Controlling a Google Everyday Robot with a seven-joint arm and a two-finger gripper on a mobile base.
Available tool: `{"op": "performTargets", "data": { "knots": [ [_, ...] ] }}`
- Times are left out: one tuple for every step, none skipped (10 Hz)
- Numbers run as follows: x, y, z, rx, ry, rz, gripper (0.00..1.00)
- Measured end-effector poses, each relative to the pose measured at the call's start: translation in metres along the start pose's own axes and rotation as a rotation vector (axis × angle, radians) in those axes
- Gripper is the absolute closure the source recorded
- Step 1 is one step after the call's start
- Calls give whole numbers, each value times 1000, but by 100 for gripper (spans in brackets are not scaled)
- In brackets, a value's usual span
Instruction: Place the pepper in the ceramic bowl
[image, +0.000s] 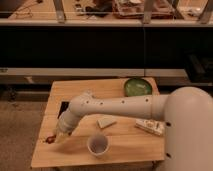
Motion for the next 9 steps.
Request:
{"op": "performTargets", "data": {
  "knots": [
    [3, -6, -25, 28, 1, 1, 100],
    [7, -11, -45, 55, 9, 1, 100],
    [17, -16, -72, 91, 28, 9, 100],
    [34, -18, -102, 132, 48, 33, 100],
    [47, -15, -115, 147, 58, 55, 100],
    [68, -7, -126, 159, 69, 93, 100],
    [94, 5, -136, 169, 81, 141, 100],
    [113, 13, -144, 184, 83, 183, 100],
    [126, 17, -150, 202, 77, 217, 100]
  ]
}}
